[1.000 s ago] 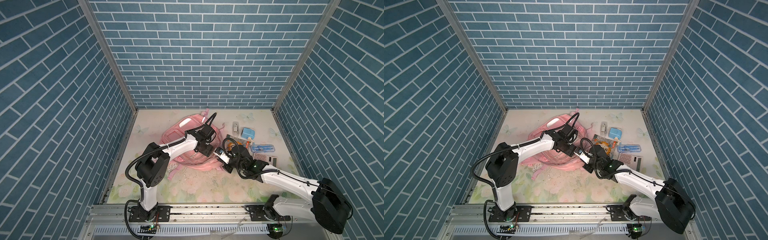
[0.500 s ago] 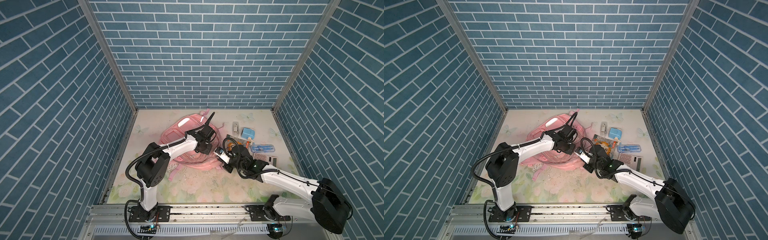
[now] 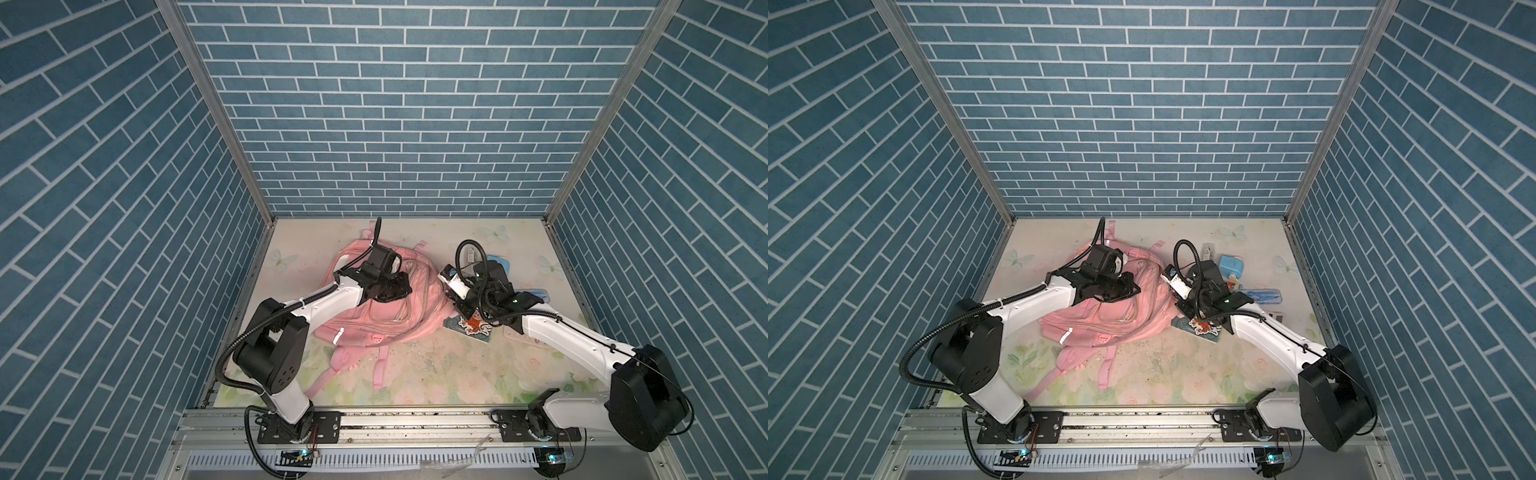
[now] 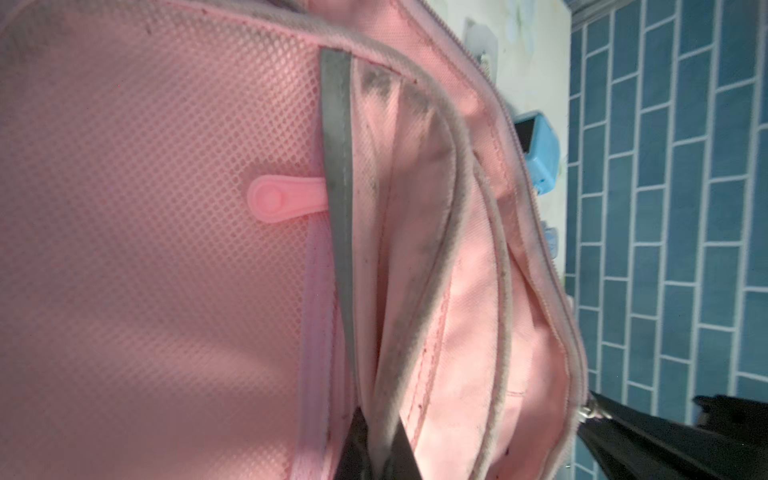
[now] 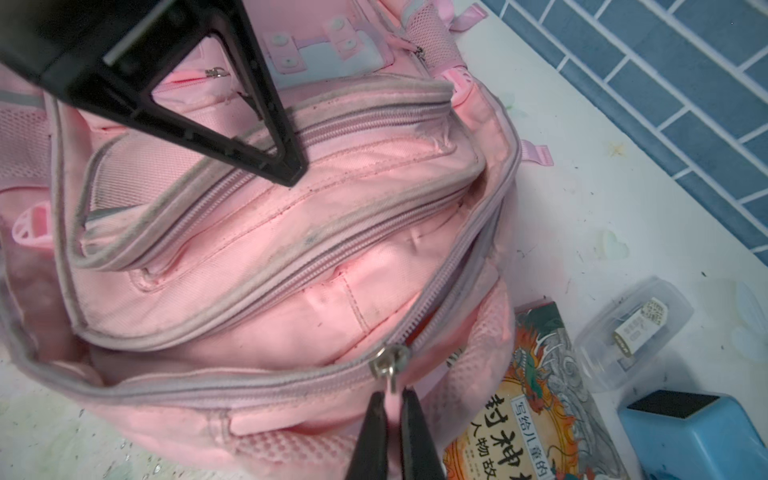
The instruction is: Pack the student bag
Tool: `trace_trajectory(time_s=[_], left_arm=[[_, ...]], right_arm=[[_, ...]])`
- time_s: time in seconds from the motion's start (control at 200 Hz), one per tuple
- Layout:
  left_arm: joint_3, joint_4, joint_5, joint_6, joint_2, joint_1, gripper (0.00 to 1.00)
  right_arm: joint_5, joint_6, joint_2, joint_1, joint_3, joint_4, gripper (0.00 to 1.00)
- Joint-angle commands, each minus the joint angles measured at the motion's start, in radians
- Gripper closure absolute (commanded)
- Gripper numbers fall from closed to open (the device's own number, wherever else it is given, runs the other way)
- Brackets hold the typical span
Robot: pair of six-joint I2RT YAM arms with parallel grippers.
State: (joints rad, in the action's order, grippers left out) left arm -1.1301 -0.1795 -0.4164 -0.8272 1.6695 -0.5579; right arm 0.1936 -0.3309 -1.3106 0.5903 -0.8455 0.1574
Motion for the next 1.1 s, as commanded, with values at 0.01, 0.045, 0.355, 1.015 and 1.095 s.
trace_trajectory(time_s=[0.01,0.045,0.355,1.015,1.095], left_arm=[[-0.016,0.213,-0.031,-0.18,-0.048,0.05,1.0],[-0.014,0.244,-0.03,-0.205,-0.05,0.06,1.0],[0.03,0.445,0.034,-0.371,-0.071,0.09,1.0],[-0.095,0.617,0.194,-0.53,-0.064,0.091,1.0],[-0.128,0.613,0.203,-0.527,-0.055,0.095,1.0]], right_arm=[[0.049,-0.015,0.042,0.01,-0.025,0.03,1.0],[0.037,-0.003,0.051,0.02,-0.014,0.023,1.0],[-0.074,0.027,0.1,0.14,0.101,-0.116,1.0],[-0.239,0.151,-0.109,0.328,0.065,-0.349,1.0],[-0.26,0.162,-0.114,0.333,0.068,-0.354,1.0]])
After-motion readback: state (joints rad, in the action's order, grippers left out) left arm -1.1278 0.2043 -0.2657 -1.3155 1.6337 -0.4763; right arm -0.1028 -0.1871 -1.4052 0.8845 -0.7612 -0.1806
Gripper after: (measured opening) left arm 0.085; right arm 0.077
